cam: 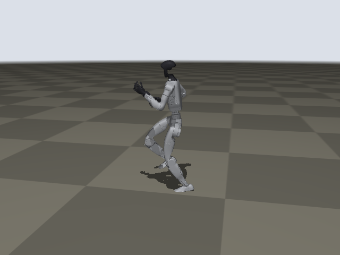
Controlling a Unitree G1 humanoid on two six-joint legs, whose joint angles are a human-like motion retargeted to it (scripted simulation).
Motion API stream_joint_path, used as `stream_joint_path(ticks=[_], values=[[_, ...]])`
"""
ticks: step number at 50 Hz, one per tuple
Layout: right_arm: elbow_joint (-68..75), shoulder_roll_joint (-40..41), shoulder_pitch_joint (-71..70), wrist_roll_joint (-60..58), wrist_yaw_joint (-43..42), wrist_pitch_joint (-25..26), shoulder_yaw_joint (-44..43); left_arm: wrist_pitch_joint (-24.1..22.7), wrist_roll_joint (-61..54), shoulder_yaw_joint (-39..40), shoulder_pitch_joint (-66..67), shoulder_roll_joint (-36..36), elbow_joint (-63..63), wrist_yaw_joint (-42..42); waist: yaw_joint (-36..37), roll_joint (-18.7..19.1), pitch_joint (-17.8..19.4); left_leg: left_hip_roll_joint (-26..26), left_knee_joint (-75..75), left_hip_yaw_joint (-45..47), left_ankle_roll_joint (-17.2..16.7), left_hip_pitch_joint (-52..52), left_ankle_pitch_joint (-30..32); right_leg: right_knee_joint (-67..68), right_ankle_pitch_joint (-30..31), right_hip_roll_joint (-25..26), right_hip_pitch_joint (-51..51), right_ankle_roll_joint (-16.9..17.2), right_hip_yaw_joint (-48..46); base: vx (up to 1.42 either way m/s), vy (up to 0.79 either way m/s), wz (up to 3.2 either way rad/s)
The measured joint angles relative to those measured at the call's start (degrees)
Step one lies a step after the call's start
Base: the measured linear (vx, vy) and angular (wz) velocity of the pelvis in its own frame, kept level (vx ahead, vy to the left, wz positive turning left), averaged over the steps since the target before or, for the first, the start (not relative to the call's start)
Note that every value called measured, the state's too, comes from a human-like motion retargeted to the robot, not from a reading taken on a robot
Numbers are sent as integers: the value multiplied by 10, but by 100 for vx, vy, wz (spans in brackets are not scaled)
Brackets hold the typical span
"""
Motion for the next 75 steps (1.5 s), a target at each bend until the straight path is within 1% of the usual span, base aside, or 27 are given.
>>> stream_joint_path(ticks=[3,6,10,13,15,18,22,25,30,33,35,36,38,42,45,47,50,51,53,55,58,61,64,67,70,72,75], values=[[-36,-25,120,80,38,15,-71,-8,-31,-19,8,5,-10,-13,-48,21,-72,3,-130,-22,-47,40,192,-216,94,-43,49,7,-27,80,-19,52],[-37,-63,215,69,78,37,-135,-12,-65,-42,13,12,-17,-31,-70,34,-117,5,-186,-27,-77,52,338,-479,226,-29,142,60,31,80,-25,69],[-22,-90,276,38,88,58,-151,-20,-76,-52,17,11,-35,-27,-98,-17,-128,-23,-98,50,-18,47,281,-744,308,-93,288,131,175,80,-33,117],[14,-113,265,-12,88,69,-118,-26,-87,-34,46,2,-39,-22,-69,-35,-71,-18,108,55,11,35,177,-884,388,-121,425,148,227,64,-29,-2],[27,-123,252,-59,91,63,-109,-25,-87,-11,83,0,-53,-24,-49,-23,-47,-8,253,42,21,-15,111,-853,252,-110,452,104,209,54,-26,-11],[103,-91,147,-90,15,47,-68,-22,-62,50,161,-15,-62,-11,-20,21,39,24,470,22,45,-96,-7,-640,40,-38,407,34,177,38,-21,-26],[273,19,-181,-167,-138,49,53,-28,-66,121,310,-24,-23,-6,6,20,151,19,610,42,57,-183,-71,-427,-52,-21,356,31,139,29,-17,30],[224,95,-349,-172,-140,42,73,-43,-77,125,439,46,-51,-11,92,15,153,9,612,66,70,-233,-74,-436,-70,-40,386,19,123,37,-15,70],[35,121,-470,-158,-118,41,112,-50,-111,140,586,217,-140,-40,242,-20,51,-23,420,89,80,-298,-41,-655,90,-96,482,40,45,42,-8,200],[-55,112,-473,-157,-66,42,125,-35,-124,194,652,219,-155,-37,265,-55,-9,-10,191,184,69,-229,33,-813,292,-102,559,102,27,53,-5,295],[-94,119,-453,-140,-48,34,143,-25,-140,240,692,192,-160,-57,254,-54,-30,-15,24,244,29,-138,116,-881,393,-75,619,114,61,56,-3,320],[-107,123,-435,-131,-49,28,148,-26,-154,255,703,177,-163,-61,244,-41,-33,-13,-45,268,3,-88,150,-865,397,-48,637,101,65,55,-3,333],[-122,131,-395,-118,-60,14,151,-30,-171,264,707,145,-164,-51,226,-13,-34,5,-151,329,-43,0,217,-761,359,-2,637,61,10,48,-4,349],[-98,181,-312,-123,-96,-16,173,-29,-80,183,641,69,-117,-57,191,6,-56,3,-286,507,-85,92,326,-318,241,-32,451,1,-146,25,-11,343],[-35,198,-275,-151,-108,-25,191,-7,-5,122,553,27,-40,-84,149,14,-68,-30,-281,385,-72,45,145,9,199,53,224,72,-84,2,-29,368],[60,180,-289,-229,-127,-11,193,-6,-25,84,450,10,17,-56,125,27,-26,-27,-193,273,-21,3,-16,183,190,76,110,106,-77,-5,-36,379],[195,145,-328,-282,-172,0,190,-4,-15,17,237,-2,73,-17,79,89,63,19,59,145,81,-98,-191,340,123,119,-3,27,-60,-4,-18,374],[204,129,-326,-250,-175,2,176,1,-19,-8,156,4,76,-5,65,106,93,14,80,110,83,-99,-201,350,108,136,-28,16,-39,10,-1,359],[197,94,-305,-182,-170,-3,137,2,-24,-56,16,22,75,18,32,138,130,0,98,57,72,-93,-203,340,71,152,-70,4,15,29,21,308],[170,58,-258,-148,-156,-10,97,-8,-26,-93,-65,56,64,33,-10,160,116,-20,67,17,43,-76,-172,275,31,159,-100,8,58,51,36,241],[115,8,-138,-98,-109,-13,19,-16,-23,-120,-85,116,39,23,-77,180,45,-63,-85,-39,-36,-28,-11,69,37,144,-108,29,83,68,37,206],[69,-12,24,-58,-56,-15,-74,-27,-31,-160,-59,147,13,-24,-127,207,-17,-79,-213,-95,-106,18,202,-216,83,76,-56,47,33,81,29,227],[40,6,164,-66,-7,10,-126,-27,-48,-181,-21,160,-25,-74,-131,201,-59,-89,-284,-90,-141,56,335,-573,160,65,57,81,48,86,14,178],[71,24,178,-88,31,48,-139,-15,-60,-135,9,135,-43,-101,-146,145,-40,-108,-204,49,-94,95,278,-777,214,21,182,99,88,91,8,170],[124,45,137,-153,54,95,-121,6,-79,-69,62,91,-50,-86,-134,74,-13,-113,-23,197,48,109,167,-782,212,-70,276,56,48,83,4,126],[167,71,96,-153,36,92,-93,8,-63,-32,97,78,-52,-71,-137,71,16,-56,269,189,104,8,51,-691,75,-85,299,6,6,64,0,188],[226,92,-1,-137,-54,49,-30,-5,-25,24,163,47,-59,-33,-83,91,83,-31,628,129,99,-164,-56,-486,-65,-79,286,-19,-38,57,0,75]])
